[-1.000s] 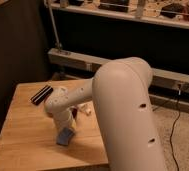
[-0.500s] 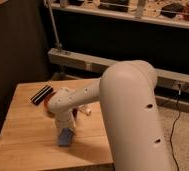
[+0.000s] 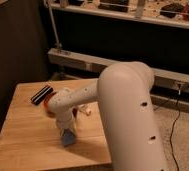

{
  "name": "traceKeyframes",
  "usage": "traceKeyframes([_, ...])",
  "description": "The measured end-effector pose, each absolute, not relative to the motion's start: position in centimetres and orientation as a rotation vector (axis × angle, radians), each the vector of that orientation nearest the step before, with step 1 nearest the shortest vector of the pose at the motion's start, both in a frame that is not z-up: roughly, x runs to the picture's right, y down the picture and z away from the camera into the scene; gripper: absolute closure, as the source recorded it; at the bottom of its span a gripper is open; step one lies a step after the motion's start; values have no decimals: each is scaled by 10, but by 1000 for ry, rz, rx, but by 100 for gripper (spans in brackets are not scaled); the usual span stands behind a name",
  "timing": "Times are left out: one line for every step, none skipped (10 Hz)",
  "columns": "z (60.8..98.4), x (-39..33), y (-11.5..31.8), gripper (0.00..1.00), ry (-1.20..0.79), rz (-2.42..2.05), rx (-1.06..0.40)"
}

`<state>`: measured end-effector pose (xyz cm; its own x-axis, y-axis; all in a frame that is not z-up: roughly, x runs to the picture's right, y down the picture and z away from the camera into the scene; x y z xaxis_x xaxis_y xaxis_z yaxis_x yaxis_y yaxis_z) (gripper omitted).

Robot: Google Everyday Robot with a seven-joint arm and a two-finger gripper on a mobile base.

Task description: Place the white sponge in the ceramic bowl

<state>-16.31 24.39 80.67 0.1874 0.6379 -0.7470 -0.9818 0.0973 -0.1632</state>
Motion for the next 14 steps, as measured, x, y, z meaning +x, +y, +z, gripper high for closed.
traceKeyframes([803,-175,243,93,566,1284,-751])
traceKeyframes([793,-193,235,99,541,1254,-754])
traceKeyframes([781,-211,225,100,513,1227,-758])
traceKeyframes([768,-228,215,100,482,1208,-765])
traceKeyframes([757,-240,202,100,457,1197,-769])
traceKeyframes([747,-251,187,100,433,1191,-767])
traceKeyframes([740,-260,168,100,417,1195,-757])
traceKeyframes([740,-263,152,100,414,1210,-748])
traceKeyframes([748,-262,126,100,418,1248,-728])
traceKeyframes([756,-261,104,100,419,1281,-708])
traceKeyframes([764,-259,87,100,422,1308,-692])
traceKeyframes([772,-258,68,100,421,1337,-676])
traceKeyframes([783,-252,43,100,417,1378,-650])
traceKeyframes([789,-248,26,100,403,1405,-629])
